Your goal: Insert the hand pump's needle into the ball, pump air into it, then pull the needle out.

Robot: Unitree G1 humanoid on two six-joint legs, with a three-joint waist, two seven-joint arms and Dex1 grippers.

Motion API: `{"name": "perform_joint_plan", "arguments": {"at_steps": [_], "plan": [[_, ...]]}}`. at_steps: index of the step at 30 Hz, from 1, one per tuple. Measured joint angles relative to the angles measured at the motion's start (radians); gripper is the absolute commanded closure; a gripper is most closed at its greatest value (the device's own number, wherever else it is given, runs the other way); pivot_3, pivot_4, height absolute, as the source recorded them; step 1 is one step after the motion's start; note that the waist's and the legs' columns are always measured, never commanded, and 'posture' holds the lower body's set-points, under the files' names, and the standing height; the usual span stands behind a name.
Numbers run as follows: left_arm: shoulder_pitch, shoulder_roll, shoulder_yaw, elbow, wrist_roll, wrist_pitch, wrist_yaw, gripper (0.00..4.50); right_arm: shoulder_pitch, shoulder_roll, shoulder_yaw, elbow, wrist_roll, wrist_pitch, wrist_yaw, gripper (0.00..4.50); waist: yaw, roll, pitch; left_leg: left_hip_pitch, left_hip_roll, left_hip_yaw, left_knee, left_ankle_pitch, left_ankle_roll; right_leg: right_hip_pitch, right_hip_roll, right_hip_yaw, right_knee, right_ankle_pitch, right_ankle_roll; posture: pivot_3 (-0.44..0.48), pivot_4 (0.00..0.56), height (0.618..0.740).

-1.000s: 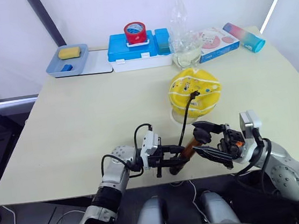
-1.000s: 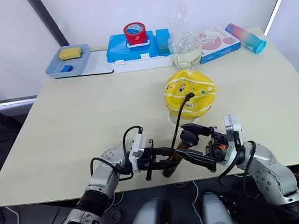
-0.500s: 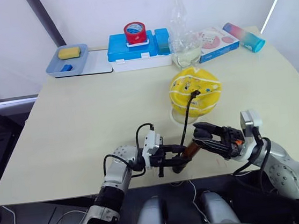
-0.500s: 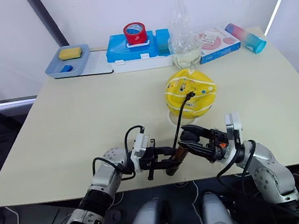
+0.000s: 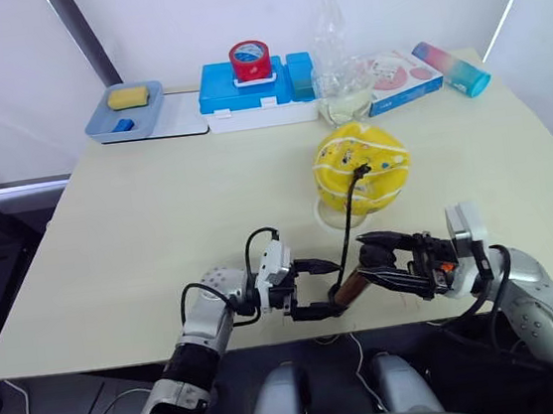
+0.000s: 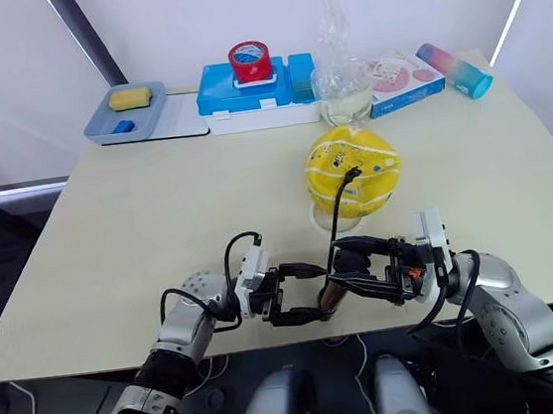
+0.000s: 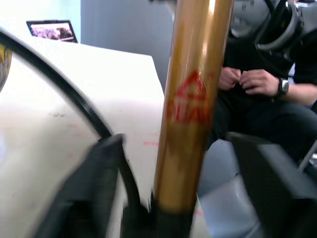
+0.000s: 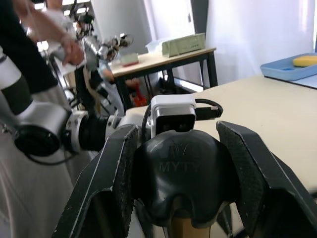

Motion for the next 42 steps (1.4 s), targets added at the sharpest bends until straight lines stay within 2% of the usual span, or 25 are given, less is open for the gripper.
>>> {"name": "perform_joint_plan", "arguments": {"at_steps": [9, 17, 23, 42], "plan": [[-0.032, 0.032, -0.008, 0.002, 0.027, -0.016, -0.019, 0.12, -0.017, -0.108, -0.049, -0.033, 0.013, 0.054, -0.012, 2.5, -0.001, -0.001, 0.0, 0.0, 0.0, 0.0, 0.0, 0.0, 0.0, 0.0, 0.0, 0.0, 0.0, 0.0, 0.0, 0.0, 0.15, 0.739], [-0.08, 0.011, -0.086, 0.065, 0.14, -0.074, -0.007, 0.12, -0.051, -0.195, -0.055, -0.061, 0.074, 0.136, 0.01, 2.5, -0.001, -0.002, 0.001, -0.001, 0.0, 0.0, 0.0, 0.0, 0.0, 0.0, -0.001, 0.0, -0.001, 0.0, 0.0, 0.0, 0.15, 0.739], [-0.1, -0.017, -0.121, 0.088, 0.198, -0.084, 0.032, 0.12, -0.063, -0.197, -0.066, -0.061, 0.083, 0.139, 0.023, 2.5, 0.0, -0.002, 0.001, -0.002, 0.0, 0.0, -0.001, 0.0, 0.0, -0.001, 0.0, 0.0, -0.001, 0.0, 0.0, 0.0, 0.15, 0.739], [-0.063, -0.007, -0.152, 0.045, 0.215, 0.035, 0.082, 0.12, -0.078, -0.152, -0.059, -0.058, 0.075, 0.138, 0.012, 2.5, 0.0, -0.002, 0.002, -0.002, 0.0, 0.0, -0.001, 0.0, 0.0, -0.001, -0.001, 0.0, -0.001, 0.0, 0.0, 0.0, 0.15, 0.739]]}}
